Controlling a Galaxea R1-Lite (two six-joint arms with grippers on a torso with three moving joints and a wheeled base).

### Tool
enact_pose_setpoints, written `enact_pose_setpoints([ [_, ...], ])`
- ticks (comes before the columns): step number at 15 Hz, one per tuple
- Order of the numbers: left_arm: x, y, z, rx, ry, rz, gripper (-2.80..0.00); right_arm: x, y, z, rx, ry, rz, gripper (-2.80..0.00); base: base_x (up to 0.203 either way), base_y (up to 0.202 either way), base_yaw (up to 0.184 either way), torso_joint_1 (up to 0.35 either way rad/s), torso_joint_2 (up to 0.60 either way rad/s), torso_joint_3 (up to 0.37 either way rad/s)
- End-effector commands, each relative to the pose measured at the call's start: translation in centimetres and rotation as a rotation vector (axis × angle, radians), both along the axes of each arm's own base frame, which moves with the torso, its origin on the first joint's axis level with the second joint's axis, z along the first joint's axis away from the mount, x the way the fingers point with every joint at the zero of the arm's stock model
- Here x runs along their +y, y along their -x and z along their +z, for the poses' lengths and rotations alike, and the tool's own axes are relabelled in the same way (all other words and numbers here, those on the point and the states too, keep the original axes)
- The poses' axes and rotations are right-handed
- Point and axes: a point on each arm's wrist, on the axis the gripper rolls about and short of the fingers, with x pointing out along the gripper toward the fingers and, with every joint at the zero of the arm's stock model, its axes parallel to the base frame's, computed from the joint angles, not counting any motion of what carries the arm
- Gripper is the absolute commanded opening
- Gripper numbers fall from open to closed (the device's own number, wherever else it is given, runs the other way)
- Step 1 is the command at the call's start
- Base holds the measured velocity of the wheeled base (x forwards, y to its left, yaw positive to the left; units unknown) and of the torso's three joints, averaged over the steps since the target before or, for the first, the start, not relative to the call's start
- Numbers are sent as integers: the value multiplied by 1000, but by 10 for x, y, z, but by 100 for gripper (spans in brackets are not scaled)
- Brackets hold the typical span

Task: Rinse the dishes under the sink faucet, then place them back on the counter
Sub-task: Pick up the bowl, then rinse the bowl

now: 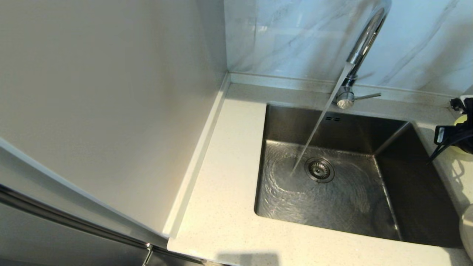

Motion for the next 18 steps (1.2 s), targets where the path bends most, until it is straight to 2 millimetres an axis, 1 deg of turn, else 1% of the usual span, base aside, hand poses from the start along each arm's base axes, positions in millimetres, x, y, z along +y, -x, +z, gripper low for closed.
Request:
enact_pose_setpoints([
  [1,0,0,0,0,0,0,-280,10,2,10,-49,4,18,-280,0,0,0,0,0,0],
  [3,0,0,0,0,0,0,-280,34,7,29,-121,-24,62,-280,0,0,0,0,0,0],
  [4,0,0,0,0,0,0,-280,49,10,37,-145,-37,94,-280,0,0,0,0,0,0],
  [6,0,0,0,0,0,0,-280,80,23,48,-173,-67,162,-280,0,0,0,0,0,0],
  [7,0,0,0,0,0,0,-280,99,32,52,-176,-90,211,-280,0,0,0,0,0,0],
  [8,0,0,0,0,0,0,-280,122,42,54,-165,-123,273,-280,0,0,0,0,0,0],
  [11,0,0,0,0,0,0,-280,189,64,54,-135,-254,470,-280,0,0,0,0,0,0],
  [14,0,0,0,0,0,0,-280,248,85,52,-108,-422,637,-280,0,0,0,0,0,0],
  [15,0,0,0,0,0,0,-280,264,89,52,-99,-466,684,-280,0,0,0,0,0,0],
  [16,0,0,0,0,0,0,-280,276,91,51,-91,-494,716,-280,0,0,0,0,0,0],
  [18,0,0,0,0,0,0,-280,287,85,55,-103,-522,741,-280,0,0,0,0,0,0],
])
